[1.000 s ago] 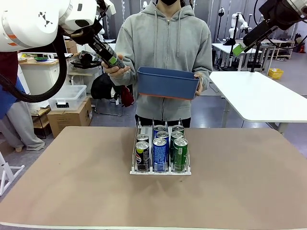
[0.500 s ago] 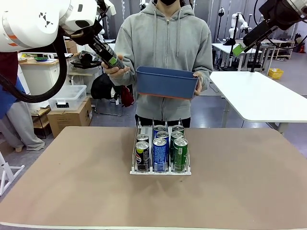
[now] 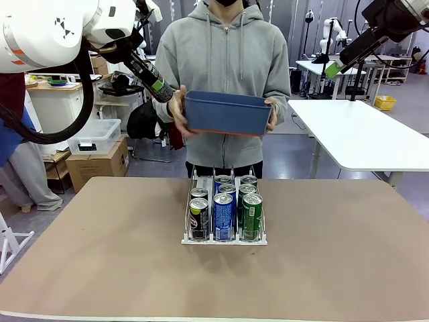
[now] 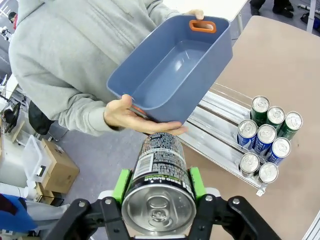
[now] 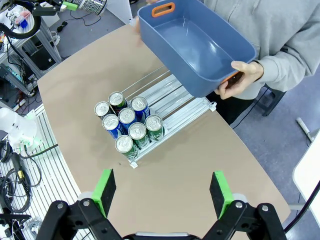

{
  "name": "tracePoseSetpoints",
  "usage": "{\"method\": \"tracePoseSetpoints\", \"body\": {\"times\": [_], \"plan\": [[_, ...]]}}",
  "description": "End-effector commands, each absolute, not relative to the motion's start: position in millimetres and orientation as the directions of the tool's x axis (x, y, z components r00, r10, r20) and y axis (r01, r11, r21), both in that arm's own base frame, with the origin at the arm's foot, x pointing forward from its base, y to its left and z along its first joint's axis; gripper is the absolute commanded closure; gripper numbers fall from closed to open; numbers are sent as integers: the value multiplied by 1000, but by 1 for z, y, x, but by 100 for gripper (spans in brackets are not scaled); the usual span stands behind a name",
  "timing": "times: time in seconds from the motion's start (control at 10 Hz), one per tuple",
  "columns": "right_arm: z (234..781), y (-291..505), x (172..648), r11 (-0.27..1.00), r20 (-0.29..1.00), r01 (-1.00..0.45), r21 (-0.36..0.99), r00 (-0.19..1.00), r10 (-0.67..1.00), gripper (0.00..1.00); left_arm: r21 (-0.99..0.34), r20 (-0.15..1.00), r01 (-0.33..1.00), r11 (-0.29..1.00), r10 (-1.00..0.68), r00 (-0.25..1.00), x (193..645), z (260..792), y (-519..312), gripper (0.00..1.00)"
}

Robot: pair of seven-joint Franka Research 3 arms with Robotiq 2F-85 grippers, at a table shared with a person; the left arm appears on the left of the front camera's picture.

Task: Fill the beverage cans into the dispenser.
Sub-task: Place the picked Pepsi coke in the line of the Automatic Can Dispenser with the same cans.

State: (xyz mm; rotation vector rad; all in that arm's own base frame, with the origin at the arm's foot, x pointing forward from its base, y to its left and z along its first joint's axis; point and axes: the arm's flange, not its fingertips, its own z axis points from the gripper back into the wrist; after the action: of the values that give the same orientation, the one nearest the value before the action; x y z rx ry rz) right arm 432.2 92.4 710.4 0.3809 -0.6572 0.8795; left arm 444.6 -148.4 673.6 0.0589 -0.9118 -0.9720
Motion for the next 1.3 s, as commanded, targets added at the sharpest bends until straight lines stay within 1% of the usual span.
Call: {"method": "tracePoseSetpoints", "body": {"times": [0.0,0.7,0.8,0.9,1.0,1.2], "plan": [[710,92,432,585,672,-809,52,462,579,0,431,639,679,594,-732,236,445,676,-146,58],[710,92,432,585,672,-809,52,462,579,0,431,639,679,594,-732,236,445,676,-146,58],[710,92,432,585,672,-809,52,462,579,0,424,640,685,592,-731,236,445,674,-148,42],[710,92,432,585,672,-809,52,462,579,0,329,552,719,613,-742,380,450,667,-151,42],[710,92,432,585,672,-809,52,462,579,0,257,500,734,629,-736,455,447,661,-159,42],[710,92,432,585,672,-809,52,462,579,0,198,449,724,661,-717,533,423,645,-185,42]]}}
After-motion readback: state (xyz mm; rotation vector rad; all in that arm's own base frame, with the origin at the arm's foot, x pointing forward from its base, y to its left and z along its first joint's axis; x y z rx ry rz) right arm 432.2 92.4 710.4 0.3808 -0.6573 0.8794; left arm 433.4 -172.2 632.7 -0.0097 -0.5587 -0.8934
